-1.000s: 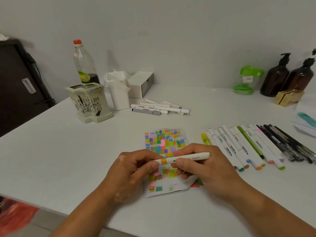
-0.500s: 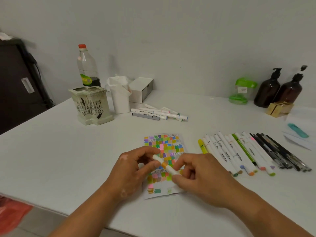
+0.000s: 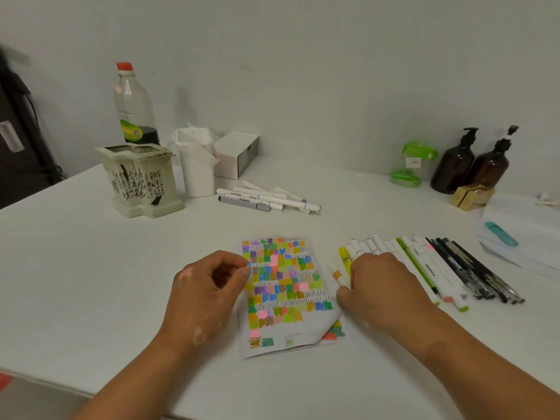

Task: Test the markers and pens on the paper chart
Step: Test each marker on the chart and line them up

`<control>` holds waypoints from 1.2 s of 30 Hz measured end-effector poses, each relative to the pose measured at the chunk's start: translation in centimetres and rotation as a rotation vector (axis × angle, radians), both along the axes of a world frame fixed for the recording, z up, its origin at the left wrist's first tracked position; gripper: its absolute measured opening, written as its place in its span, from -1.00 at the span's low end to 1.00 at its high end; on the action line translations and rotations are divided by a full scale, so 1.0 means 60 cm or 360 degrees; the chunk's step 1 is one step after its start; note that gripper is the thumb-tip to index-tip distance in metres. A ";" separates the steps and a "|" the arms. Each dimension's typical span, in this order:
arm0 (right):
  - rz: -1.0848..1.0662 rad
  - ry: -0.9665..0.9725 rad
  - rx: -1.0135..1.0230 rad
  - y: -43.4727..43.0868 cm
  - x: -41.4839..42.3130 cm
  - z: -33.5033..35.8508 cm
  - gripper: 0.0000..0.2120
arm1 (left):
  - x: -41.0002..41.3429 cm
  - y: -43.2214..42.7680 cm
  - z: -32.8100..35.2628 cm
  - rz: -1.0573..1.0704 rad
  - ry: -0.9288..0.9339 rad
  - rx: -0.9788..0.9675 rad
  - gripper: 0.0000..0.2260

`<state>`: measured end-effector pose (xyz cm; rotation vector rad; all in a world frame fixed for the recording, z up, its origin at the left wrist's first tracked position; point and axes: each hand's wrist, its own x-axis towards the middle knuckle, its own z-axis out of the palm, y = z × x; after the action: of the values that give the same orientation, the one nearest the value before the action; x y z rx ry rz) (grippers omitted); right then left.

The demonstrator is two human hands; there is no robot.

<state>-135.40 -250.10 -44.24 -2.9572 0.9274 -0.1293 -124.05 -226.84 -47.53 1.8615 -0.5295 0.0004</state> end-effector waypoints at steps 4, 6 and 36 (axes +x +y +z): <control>0.0080 -0.0132 -0.0123 -0.024 0.059 0.041 -0.82 | 0.001 -0.006 -0.004 -0.0022 -0.0007 0.0050 -0.97; 0.0181 -0.0249 -0.0164 -0.034 0.112 0.058 -0.89 | 0.002 -0.009 -0.004 -0.0025 -0.0010 0.0076 -0.96; 0.0231 -0.0325 0.0066 -0.053 0.211 0.059 -0.79 | 0.011 -0.007 -0.008 -0.0100 -0.0031 0.0098 -0.96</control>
<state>-122.75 -253.28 -40.69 -2.8909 0.6799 -0.3926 -123.38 -227.28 -48.01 1.9057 -0.6073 -0.0406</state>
